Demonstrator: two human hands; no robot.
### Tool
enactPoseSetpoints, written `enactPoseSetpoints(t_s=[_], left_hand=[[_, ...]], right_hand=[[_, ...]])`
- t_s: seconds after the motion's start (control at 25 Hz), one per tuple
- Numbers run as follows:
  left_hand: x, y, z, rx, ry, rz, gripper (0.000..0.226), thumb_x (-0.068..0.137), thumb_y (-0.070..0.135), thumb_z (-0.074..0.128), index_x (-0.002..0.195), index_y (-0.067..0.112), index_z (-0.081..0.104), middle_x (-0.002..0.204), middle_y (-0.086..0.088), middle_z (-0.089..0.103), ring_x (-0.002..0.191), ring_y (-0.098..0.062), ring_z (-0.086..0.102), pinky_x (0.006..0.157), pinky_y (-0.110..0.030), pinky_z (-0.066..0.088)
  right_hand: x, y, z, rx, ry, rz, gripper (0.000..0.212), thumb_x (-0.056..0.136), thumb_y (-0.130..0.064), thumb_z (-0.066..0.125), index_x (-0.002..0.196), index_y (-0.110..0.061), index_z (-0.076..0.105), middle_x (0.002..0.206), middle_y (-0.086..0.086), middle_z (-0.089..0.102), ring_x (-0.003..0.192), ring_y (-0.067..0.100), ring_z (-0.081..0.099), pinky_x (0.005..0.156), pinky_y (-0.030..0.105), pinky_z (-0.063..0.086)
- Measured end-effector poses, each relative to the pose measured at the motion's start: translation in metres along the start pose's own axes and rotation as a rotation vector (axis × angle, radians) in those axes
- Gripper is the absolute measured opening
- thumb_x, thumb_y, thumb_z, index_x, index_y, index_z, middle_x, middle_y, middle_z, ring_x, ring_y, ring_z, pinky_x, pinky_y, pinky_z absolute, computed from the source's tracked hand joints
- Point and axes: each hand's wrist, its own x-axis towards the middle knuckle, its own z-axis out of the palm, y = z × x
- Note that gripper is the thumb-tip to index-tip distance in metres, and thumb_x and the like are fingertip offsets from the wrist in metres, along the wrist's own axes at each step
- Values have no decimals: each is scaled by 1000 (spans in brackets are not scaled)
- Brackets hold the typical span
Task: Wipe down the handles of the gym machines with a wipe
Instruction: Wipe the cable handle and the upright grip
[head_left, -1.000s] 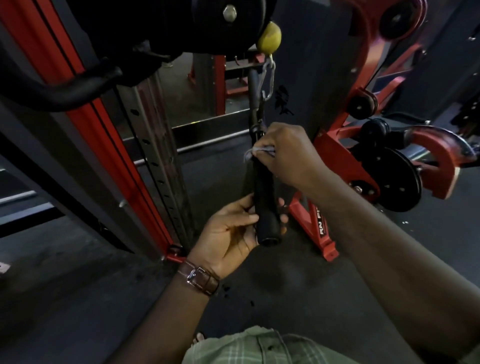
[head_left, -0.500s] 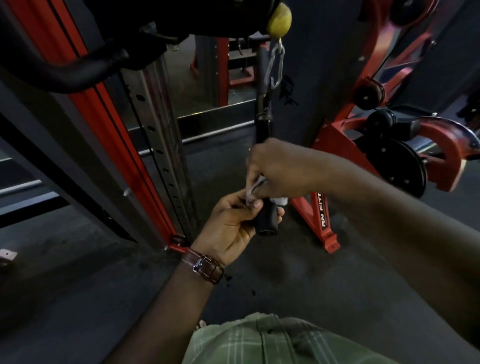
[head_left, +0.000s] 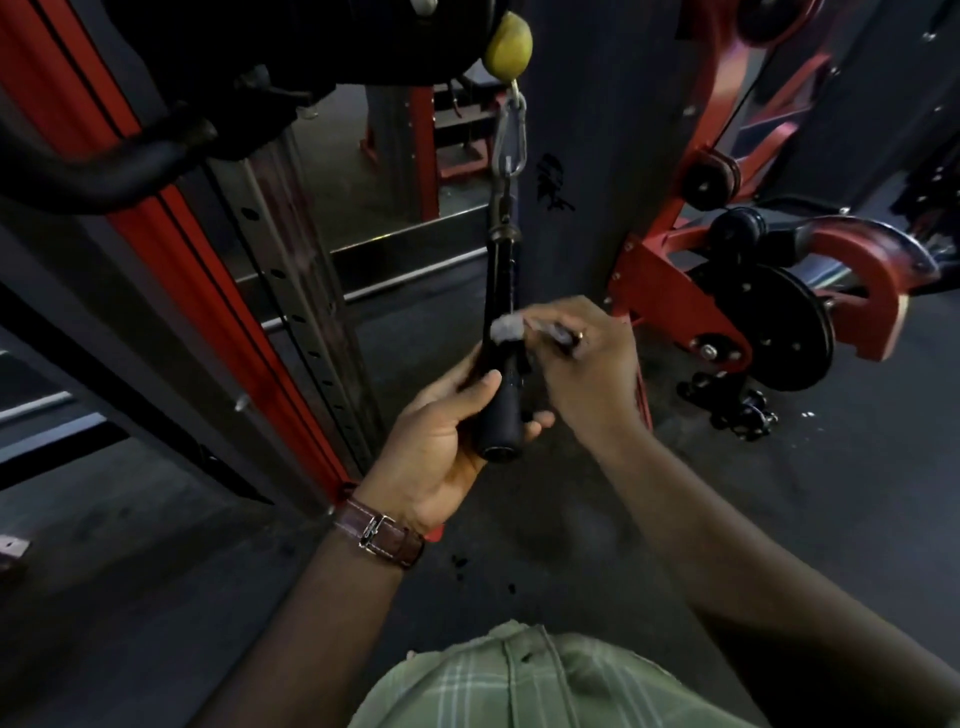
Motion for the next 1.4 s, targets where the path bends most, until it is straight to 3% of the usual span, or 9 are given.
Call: enactPoseSetpoints(t_s=[0.24, 0.36, 0.52, 0.6, 0.76, 0.92, 1.12, 1.28, 1.4], left_hand=[[-5, 10, 9, 56, 31, -28, 39, 87, 18, 54, 126, 16, 62, 100, -8, 75, 69, -37, 70, 59, -36, 61], [-8, 8, 14, 96, 35, -34, 43, 88, 19, 54, 131, 19, 59, 90, -16, 70, 68, -36, 70, 60, -37, 61], [-6, 8, 19, 55, 96, 8, 72, 89, 15, 59, 149, 42, 31, 93, -21, 71, 73, -31, 67, 58, -40, 58], [-6, 9, 22, 45, 120, 19, 77, 90, 14, 59, 151, 45, 24, 92, -23, 70, 73, -32, 66, 57, -39, 58], [-7, 4, 28, 3, 155, 33, 69, 96, 13, 55, 150, 44, 25, 95, -23, 72, 77, -34, 66, 57, -38, 57], [-7, 3, 21, 10, 228, 31, 72, 96, 13, 56, 150, 46, 22, 91, -22, 73, 76, -32, 68, 59, -38, 58], [-8, -6, 24, 2, 204, 15, 63, 99, 13, 52, 147, 46, 28, 89, -25, 69, 72, -32, 66, 55, -36, 55], [-4, -1, 18, -13, 220, 51, 73, 90, 13, 59, 147, 47, 28, 95, -27, 70, 76, -34, 67, 56, -38, 55], [0, -2, 14, -30, 234, 36, 71, 88, 14, 60, 146, 42, 31, 95, -26, 70, 77, -34, 67, 56, -37, 55]], right_hand=[[-17, -2, 19, 361, 137, 293, 5, 86, -6, 76, 89, -10, 77, 87, 6, 75, 85, 20, 72, 75, 30, 58], [5, -5, 26, 558, 226, 590, 10, 90, -1, 67, 94, -5, 76, 89, 12, 75, 80, 22, 71, 71, 31, 58], [-13, -12, 29, 984, 80, 877, 18, 98, -8, 51, 86, -11, 64, 62, 11, 55, 38, 13, 46, 36, 20, 34], [-26, -17, 28, 1167, -31, 980, 15, 102, -16, 43, 99, -11, 57, 47, 3, 43, 27, 8, 33, 30, 14, 24], [2, -11, 31, 1220, -75, 920, 33, 109, -22, 30, 133, -11, 49, 69, 8, 62, 24, 6, 39, 23, 16, 29], [-16, -14, 29, 1142, -56, 1050, 17, 107, -22, 36, 110, -20, 52, 45, 2, 50, 23, 7, 36, 23, 12, 25], [33, -13, 27, 1183, 36, 914, 33, 105, -18, 44, 133, -3, 54, 97, 15, 66, 66, 19, 67, 54, 27, 56], [-12, -7, 22, 1081, -112, 990, 21, 104, -16, 41, 114, -10, 59, 64, 9, 57, 33, 13, 45, 29, 20, 35], [-22, 0, 9, 1061, -101, 899, 22, 100, -6, 49, 87, -17, 62, 66, 9, 55, 46, 16, 51, 38, 23, 43]])
